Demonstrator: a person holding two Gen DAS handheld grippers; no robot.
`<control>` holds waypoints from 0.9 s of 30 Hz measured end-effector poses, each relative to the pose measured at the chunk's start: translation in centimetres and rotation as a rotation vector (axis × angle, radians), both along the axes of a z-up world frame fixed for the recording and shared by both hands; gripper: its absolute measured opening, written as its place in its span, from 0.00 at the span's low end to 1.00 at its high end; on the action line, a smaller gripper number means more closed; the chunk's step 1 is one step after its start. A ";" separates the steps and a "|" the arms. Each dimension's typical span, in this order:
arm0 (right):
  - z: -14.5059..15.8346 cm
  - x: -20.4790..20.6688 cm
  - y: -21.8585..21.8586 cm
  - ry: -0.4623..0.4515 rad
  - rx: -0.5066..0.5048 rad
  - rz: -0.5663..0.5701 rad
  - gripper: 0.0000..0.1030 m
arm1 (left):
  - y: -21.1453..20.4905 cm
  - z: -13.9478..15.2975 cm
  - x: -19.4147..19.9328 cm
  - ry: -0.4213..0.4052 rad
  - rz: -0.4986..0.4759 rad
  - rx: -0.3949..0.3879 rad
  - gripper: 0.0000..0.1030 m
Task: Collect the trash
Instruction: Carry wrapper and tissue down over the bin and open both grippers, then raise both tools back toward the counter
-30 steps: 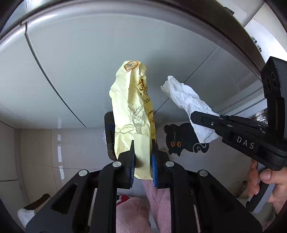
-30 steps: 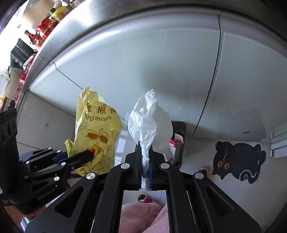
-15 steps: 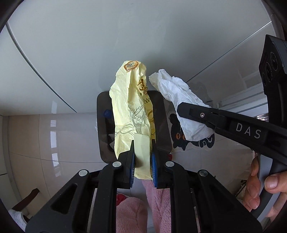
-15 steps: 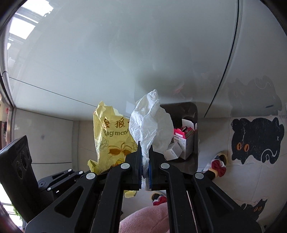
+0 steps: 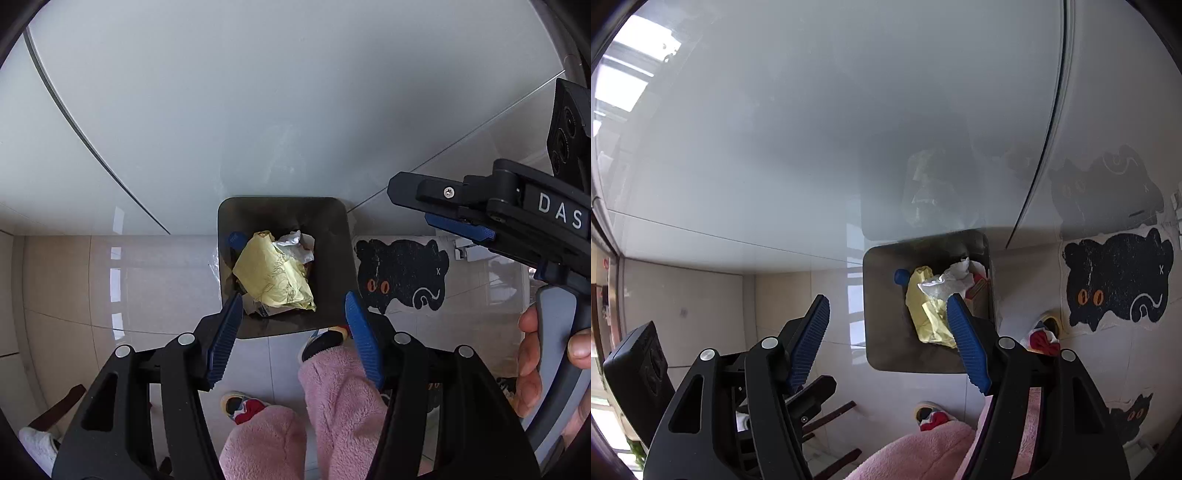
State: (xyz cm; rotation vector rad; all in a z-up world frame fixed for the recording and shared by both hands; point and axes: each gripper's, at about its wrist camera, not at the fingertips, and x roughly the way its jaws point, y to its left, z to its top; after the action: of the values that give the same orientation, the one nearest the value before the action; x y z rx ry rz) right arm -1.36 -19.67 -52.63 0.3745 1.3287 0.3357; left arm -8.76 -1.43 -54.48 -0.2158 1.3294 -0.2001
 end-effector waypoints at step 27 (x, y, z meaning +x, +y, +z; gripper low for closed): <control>32.8 3.0 -6.3 -0.501 0.006 -0.063 0.97 | 3.8 33.8 4.6 -0.491 0.072 0.004 0.84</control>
State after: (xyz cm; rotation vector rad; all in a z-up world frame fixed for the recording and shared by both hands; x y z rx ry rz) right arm 1.65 -26.02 -19.79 0.3103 0.8242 0.3530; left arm -4.16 2.32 -20.65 -0.1958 0.8331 -0.1756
